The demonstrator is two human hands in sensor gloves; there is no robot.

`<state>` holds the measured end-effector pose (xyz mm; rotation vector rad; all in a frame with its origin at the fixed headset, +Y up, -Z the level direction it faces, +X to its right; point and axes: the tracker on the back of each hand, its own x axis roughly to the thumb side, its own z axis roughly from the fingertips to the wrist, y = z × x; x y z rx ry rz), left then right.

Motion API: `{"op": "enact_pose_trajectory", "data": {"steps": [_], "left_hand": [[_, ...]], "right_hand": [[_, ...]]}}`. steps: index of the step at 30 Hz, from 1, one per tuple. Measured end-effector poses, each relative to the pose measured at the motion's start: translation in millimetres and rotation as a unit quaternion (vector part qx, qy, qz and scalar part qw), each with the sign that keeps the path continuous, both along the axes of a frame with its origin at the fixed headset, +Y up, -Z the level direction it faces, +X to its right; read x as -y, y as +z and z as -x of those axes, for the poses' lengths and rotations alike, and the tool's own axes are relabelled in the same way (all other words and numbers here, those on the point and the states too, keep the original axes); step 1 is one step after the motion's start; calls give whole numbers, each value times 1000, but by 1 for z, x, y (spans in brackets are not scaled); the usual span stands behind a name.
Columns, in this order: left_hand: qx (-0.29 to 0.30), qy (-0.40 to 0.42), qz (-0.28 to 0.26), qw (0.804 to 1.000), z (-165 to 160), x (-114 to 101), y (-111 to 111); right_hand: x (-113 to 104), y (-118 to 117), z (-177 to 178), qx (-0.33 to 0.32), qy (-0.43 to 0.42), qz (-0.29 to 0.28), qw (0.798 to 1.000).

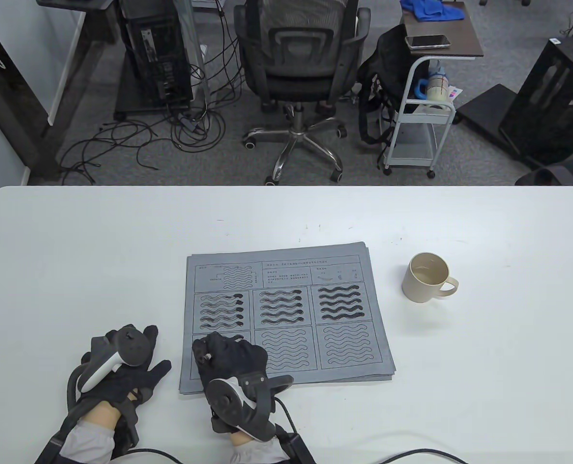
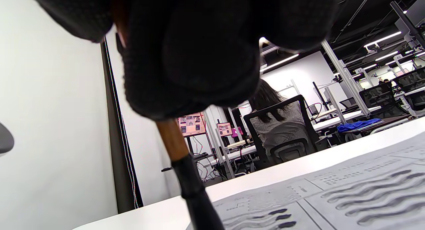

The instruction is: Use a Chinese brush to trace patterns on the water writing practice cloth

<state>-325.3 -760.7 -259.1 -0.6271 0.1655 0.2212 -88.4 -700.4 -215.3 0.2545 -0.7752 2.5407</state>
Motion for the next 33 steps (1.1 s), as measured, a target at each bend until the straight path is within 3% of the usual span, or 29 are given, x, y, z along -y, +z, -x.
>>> {"op": "enact_pose_trajectory", "data": {"steps": [33], "left_hand": [[0,0,2,1000,0,0,0]], "right_hand": [[-1,0,-3,25,2,0,1000]]}}
